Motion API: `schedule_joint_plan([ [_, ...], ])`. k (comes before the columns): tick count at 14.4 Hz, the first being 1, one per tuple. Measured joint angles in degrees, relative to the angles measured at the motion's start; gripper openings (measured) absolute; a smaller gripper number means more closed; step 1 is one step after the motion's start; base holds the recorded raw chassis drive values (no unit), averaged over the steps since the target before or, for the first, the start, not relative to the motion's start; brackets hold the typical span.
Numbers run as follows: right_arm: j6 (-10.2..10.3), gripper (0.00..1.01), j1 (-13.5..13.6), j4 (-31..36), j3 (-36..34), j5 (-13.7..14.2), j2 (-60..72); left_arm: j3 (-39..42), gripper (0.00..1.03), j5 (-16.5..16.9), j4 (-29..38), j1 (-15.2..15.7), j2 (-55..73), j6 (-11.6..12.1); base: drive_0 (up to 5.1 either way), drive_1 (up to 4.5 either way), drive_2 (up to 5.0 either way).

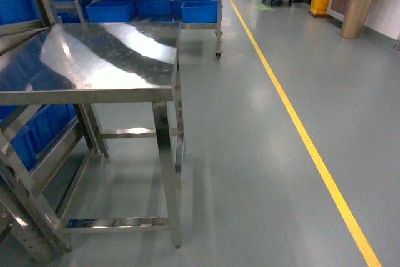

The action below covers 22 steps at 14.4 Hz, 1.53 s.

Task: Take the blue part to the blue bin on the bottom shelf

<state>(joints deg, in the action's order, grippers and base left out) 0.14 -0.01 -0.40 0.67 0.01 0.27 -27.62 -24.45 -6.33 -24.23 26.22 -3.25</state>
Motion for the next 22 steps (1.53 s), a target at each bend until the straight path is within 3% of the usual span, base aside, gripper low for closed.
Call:
schedule_joint_plan([
  [8,0.0,0.98,0.0,0.2,0.0,0.0,0.0,0.0,0.44,0.0,0.1,0.0,-0.2,0.0,0.0,4.21,-4.2],
  [22,0.0,0.98,0.0,0.2,0.0,0.0,0.0,0.0,0.44,0.0,-0.1,0.0,-0.2,0.0,-5.0,2.5,2.5],
])
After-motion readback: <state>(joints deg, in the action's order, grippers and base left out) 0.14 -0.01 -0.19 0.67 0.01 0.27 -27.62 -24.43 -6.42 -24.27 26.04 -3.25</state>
